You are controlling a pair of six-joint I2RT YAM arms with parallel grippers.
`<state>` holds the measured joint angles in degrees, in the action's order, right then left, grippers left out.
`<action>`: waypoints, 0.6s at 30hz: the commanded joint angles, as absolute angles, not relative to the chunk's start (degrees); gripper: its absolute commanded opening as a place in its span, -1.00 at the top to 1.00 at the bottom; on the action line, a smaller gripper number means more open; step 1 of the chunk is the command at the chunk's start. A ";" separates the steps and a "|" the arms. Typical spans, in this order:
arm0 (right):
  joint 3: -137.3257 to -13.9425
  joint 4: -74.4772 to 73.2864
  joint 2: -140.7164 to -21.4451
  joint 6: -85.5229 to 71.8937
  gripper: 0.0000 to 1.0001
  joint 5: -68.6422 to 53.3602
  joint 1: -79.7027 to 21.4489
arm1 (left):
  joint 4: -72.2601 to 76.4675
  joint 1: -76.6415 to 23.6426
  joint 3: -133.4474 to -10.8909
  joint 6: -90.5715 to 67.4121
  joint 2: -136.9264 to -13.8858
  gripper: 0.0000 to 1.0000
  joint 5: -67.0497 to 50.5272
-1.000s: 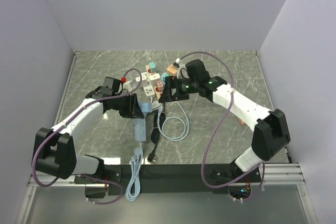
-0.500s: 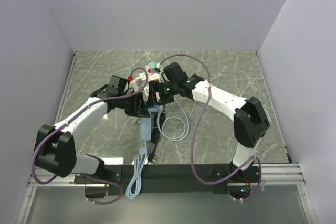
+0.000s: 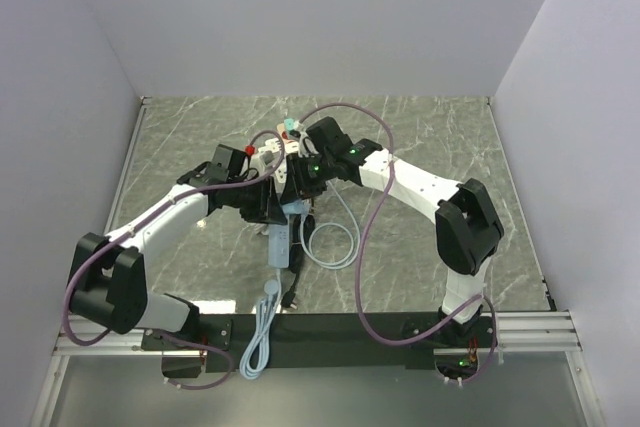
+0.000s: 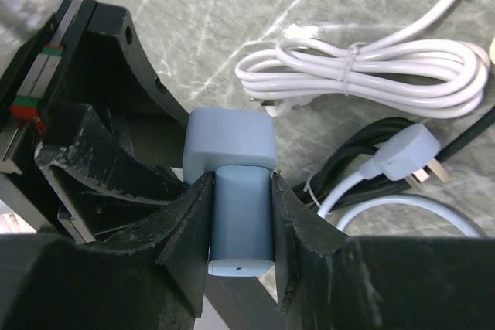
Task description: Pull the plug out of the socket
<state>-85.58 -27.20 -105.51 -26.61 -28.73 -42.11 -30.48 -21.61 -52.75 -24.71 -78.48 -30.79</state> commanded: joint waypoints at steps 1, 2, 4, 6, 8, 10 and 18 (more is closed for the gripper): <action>-85.52 -34.35 -103.72 -22.07 1.00 -33.48 -41.93 | -27.16 -19.35 -52.12 -25.76 -81.12 0.99 -24.62; -84.91 -36.28 -102.93 -21.10 1.00 -34.97 -41.31 | -26.64 -18.55 -50.73 -25.58 -81.65 0.99 -23.22; -82.10 -37.96 -99.94 -18.47 1.00 -36.99 -38.42 | -26.19 -15.13 -49.14 -24.97 -82.62 0.99 -22.59; -78.77 -40.16 -96.70 -15.49 1.00 -40.68 -34.39 | -26.02 -12.58 -47.12 -24.26 -82.44 0.99 -22.41; -76.91 -42.35 -94.67 -13.63 1.00 -44.88 -32.09 | -26.02 -9.50 -45.97 -23.55 -81.83 0.99 -21.54; -76.03 -44.29 -92.56 -10.56 1.00 -47.01 -29.81 | -26.19 -8.79 -46.23 -22.85 -81.65 0.99 -21.80; -73.94 -45.97 -87.90 -15.62 1.00 -33.45 -23.66 | -29.00 -8.00 -50.53 -22.85 -81.57 0.99 -18.39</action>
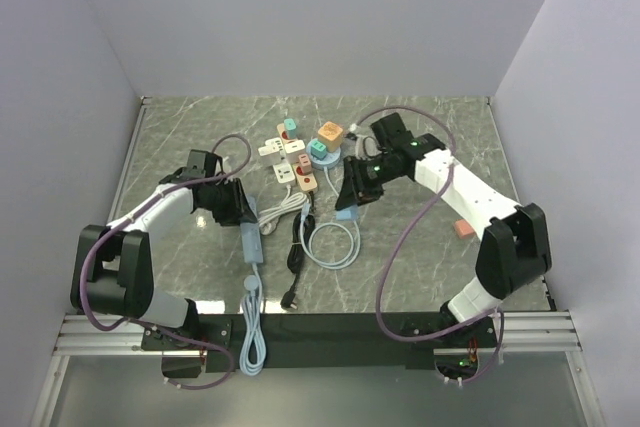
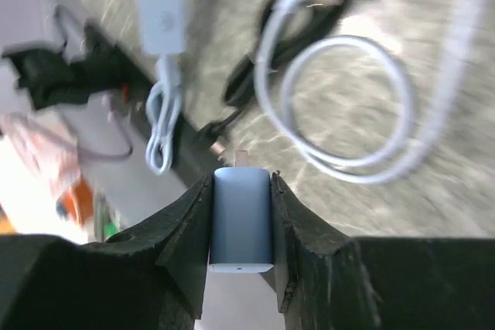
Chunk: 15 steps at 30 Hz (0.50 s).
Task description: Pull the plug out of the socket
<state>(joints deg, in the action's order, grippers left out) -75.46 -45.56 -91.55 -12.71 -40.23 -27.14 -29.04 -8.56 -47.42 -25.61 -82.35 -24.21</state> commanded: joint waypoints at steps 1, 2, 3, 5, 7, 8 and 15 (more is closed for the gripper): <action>-72.96 -44.92 -87.37 -16.95 1.00 -30.44 -20.42 | -30.48 -7.48 -51.84 -22.94 -81.21 0.99 -17.59; -70.86 -44.48 -86.23 -20.18 1.00 -27.37 -18.22 | -31.19 -6.77 -52.64 -22.94 -80.51 0.99 -17.32; -69.71 -43.86 -85.52 -21.69 1.00 -23.85 -16.11 | -32.16 -4.85 -53.43 -23.03 -80.07 0.99 -16.97; -66.64 -43.07 -84.29 -26.51 1.00 -13.84 -9.10 | -35.75 -2.91 -56.85 -23.20 -79.37 0.99 -14.08; -64.61 -42.02 -83.94 -28.73 1.00 -6.81 -4.33 | -38.05 -0.18 -60.27 -23.29 -79.37 0.99 -9.96; -63.21 -41.84 -84.46 -29.78 1.00 -5.03 -2.31 | -39.88 1.74 -61.16 -23.38 -79.71 0.99 -9.06; -60.03 -39.29 -85.87 -36.73 1.00 5.00 8.16 | -40.96 10.02 -66.26 -25.66 -83.14 0.99 -0.46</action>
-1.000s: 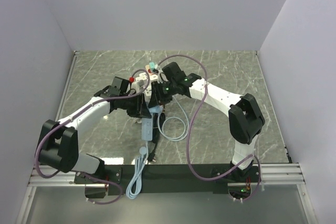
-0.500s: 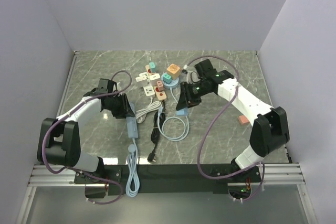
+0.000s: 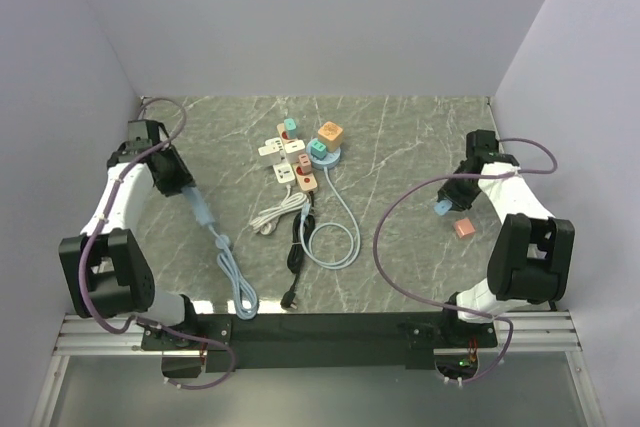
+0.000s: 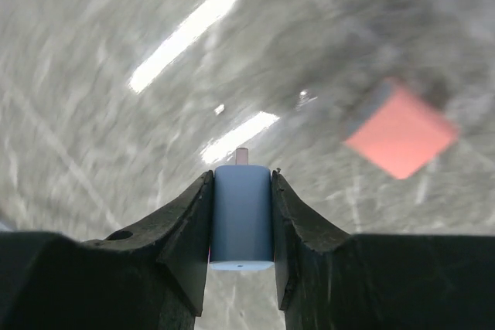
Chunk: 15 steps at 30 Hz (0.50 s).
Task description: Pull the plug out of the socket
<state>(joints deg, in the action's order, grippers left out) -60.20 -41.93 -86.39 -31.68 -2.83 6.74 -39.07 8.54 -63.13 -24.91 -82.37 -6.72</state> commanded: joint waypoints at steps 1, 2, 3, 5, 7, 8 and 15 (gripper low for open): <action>-60.03 -39.55 -85.96 -37.35 1.00 6.49 8.52 | -40.96 10.37 -66.88 -25.58 -84.10 0.99 -0.09; -60.12 -39.55 -86.48 -38.40 1.00 10.07 8.79 | -41.04 10.89 -67.67 -25.40 -86.46 0.99 3.48; -60.12 -39.72 -86.83 -38.76 1.00 11.59 9.22 | -41.39 10.99 -68.72 -24.88 -88.05 0.99 5.26; -60.99 -41.13 -88.59 -40.16 1.00 15.02 9.84 | -42.71 11.07 -72.58 -24.09 -93.23 0.99 7.20; -61.43 -42.18 -89.56 -40.78 0.98 17.31 10.28 | -43.85 10.99 -76.61 -23.73 -96.31 0.99 8.43; -62.04 -42.71 -90.17 -41.65 0.98 18.18 10.28 | -44.47 10.90 -78.12 -23.64 -99.11 0.99 9.57; -65.56 -47.90 -92.02 -44.38 0.79 26.54 10.28 | -48.25 10.46 -85.43 -23.73 -108.36 0.99 16.51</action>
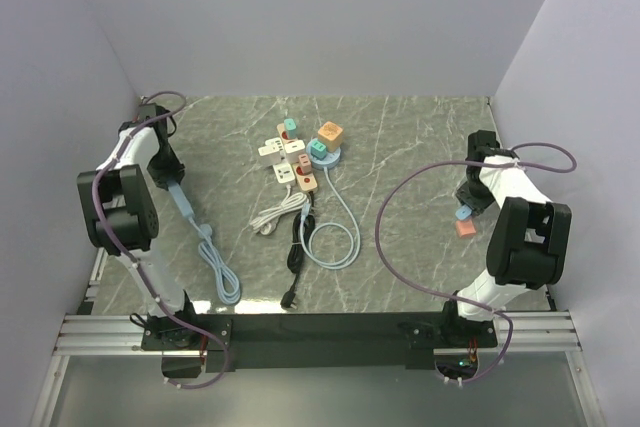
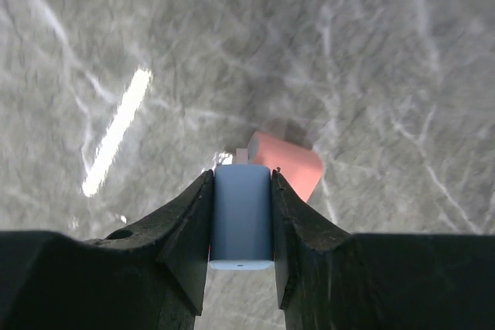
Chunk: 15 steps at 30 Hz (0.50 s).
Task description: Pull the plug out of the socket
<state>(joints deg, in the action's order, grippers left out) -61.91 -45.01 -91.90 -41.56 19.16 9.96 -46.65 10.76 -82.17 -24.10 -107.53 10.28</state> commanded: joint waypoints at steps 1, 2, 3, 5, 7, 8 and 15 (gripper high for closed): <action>-65.39 -47.81 -91.76 -44.38 0.79 27.06 10.28 | -48.25 10.55 -85.43 -23.90 -108.89 0.98 17.05; -65.22 -47.55 -91.76 -44.47 0.77 26.98 10.28 | -48.16 10.46 -85.43 -24.25 -110.20 0.86 17.40; -65.04 -47.29 -91.76 -44.47 0.76 26.55 10.28 | -48.43 10.46 -85.69 -24.52 -111.08 0.77 17.58; -65.04 -46.85 -92.72 -44.21 0.69 25.23 10.28 | -48.43 10.46 -85.87 -24.96 -113.19 0.59 17.84; -65.39 -46.76 -93.69 -44.12 0.65 24.79 10.28 | -48.16 10.37 -85.78 -25.22 -113.64 0.43 18.28; -65.39 -46.76 -93.87 -44.12 0.62 24.52 10.28 | -47.90 10.37 -85.69 -25.49 -113.64 0.23 18.46; -65.57 -46.41 -94.83 -44.39 0.35 24.96 10.28 | -47.64 10.37 -85.26 -26.81 -112.06 -0.33 19.25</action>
